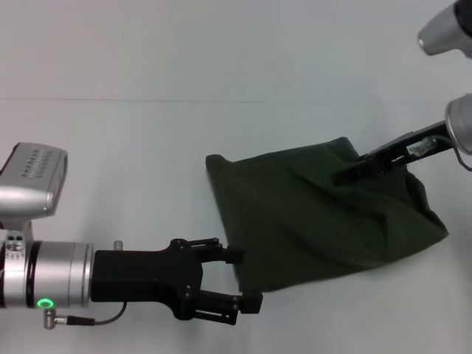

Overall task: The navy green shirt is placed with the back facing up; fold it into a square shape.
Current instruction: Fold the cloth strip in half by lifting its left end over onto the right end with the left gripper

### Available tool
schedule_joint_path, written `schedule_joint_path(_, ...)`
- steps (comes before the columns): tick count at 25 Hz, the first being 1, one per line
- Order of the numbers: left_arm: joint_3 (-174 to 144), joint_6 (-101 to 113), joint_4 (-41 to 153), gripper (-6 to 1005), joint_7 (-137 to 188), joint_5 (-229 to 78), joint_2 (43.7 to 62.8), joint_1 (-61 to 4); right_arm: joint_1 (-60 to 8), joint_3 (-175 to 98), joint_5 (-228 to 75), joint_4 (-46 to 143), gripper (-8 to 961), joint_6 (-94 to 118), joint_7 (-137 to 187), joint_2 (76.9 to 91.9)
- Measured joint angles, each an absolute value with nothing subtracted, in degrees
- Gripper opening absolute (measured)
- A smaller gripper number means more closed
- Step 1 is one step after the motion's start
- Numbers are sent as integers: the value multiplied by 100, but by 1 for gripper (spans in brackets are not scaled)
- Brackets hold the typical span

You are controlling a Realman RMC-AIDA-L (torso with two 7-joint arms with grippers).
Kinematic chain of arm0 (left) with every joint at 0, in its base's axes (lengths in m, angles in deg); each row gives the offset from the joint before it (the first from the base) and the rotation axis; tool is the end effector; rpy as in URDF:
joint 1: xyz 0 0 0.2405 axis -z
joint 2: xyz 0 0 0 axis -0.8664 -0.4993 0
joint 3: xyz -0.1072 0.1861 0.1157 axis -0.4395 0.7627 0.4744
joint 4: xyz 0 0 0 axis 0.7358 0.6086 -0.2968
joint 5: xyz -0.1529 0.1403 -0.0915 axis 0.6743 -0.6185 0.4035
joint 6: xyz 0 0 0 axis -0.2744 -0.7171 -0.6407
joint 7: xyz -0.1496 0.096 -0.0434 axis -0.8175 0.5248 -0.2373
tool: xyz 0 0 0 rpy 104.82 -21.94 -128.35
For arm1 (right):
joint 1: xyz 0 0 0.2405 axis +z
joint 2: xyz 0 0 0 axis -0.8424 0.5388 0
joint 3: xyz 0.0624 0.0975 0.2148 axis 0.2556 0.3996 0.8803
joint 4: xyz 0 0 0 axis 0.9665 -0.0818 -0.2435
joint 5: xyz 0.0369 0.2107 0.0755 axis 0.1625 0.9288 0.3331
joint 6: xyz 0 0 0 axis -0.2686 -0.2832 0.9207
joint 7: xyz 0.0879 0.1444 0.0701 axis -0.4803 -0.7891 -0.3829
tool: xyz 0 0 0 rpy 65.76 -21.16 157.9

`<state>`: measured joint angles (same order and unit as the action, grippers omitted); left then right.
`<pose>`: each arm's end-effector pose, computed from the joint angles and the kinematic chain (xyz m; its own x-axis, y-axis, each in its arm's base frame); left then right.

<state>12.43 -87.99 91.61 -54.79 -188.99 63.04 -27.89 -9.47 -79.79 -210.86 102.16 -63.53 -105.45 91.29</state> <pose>-0.2196 0.3028 -0.0632 0.7464 0.4347 0.5040 0.4272 -0.8936 0.1381 0.1836 0.4353 -0.0029 0.7099 -0.6989 -0.0869 -0.6786 -0.6458 -0.3501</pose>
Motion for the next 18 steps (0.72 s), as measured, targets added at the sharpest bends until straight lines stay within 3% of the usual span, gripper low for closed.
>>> schedule_joint_path(18,1220,-8848,9132,939,-5324,-18906,6303,-2885,-584,-8918,-21472,9492,686,-5451,-10897,9166)
